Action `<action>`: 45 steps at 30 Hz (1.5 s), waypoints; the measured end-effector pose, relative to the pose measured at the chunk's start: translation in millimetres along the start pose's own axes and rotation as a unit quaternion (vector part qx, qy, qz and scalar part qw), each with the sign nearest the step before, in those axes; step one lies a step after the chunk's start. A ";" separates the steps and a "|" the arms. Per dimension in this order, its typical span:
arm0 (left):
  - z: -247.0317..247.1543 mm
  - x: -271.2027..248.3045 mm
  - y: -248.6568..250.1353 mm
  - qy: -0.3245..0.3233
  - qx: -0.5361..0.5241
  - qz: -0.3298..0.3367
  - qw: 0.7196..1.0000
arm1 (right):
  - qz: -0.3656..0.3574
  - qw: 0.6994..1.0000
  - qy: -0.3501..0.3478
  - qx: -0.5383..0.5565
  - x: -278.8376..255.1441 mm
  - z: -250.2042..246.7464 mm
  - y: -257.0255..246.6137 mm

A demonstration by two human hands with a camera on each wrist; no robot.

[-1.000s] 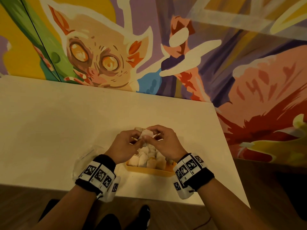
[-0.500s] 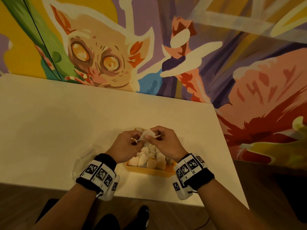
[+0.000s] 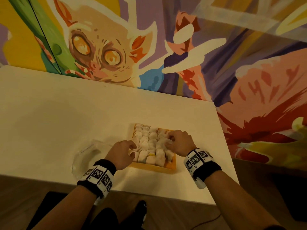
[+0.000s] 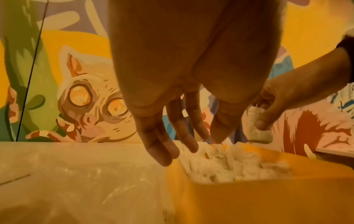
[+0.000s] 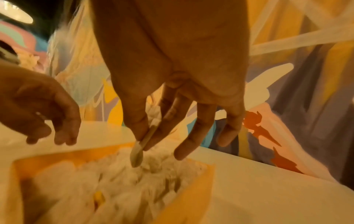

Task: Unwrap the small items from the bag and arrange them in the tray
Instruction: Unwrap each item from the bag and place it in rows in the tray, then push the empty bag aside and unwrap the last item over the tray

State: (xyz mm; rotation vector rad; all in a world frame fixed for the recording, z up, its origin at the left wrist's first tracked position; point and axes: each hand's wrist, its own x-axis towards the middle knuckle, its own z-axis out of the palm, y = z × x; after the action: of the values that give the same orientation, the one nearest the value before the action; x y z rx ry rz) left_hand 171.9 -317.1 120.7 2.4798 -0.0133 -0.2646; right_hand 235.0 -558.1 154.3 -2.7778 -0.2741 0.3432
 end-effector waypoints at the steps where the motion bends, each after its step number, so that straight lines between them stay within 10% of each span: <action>1: 2.6 -1.3 -1.7 -0.014 0.017 0.000 1.000 | 0.007 0.998 -0.017 -0.057 -2.2 3.4 2.7; 20: 12.7 -6.2 -7.2 -0.017 -0.006 -0.006 1.000 | 0.053 0.969 -0.124 -0.207 -7.4 59.2 7.2; 33: -58.8 -65.7 -92.6 0.266 -0.111 -0.100 0.952 | -0.107 0.993 0.041 0.013 -26.6 22.1 -59.8; 37: -55.8 -63.8 -149.1 0.150 -0.042 -0.219 0.963 | -0.179 0.971 -0.121 0.105 -27.3 51.2 -120.2; 45: -40.8 -54.7 -171.3 0.066 -0.092 -0.223 0.968 | -0.209 0.932 -0.217 -0.199 -32.9 116.3 -182.4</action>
State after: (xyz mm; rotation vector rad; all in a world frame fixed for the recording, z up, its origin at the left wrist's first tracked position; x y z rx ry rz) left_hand 116.8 -152.0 59.7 2.2843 0.6037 -0.2729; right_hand 145.7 -361.9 116.7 -2.8789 -1.1359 0.8709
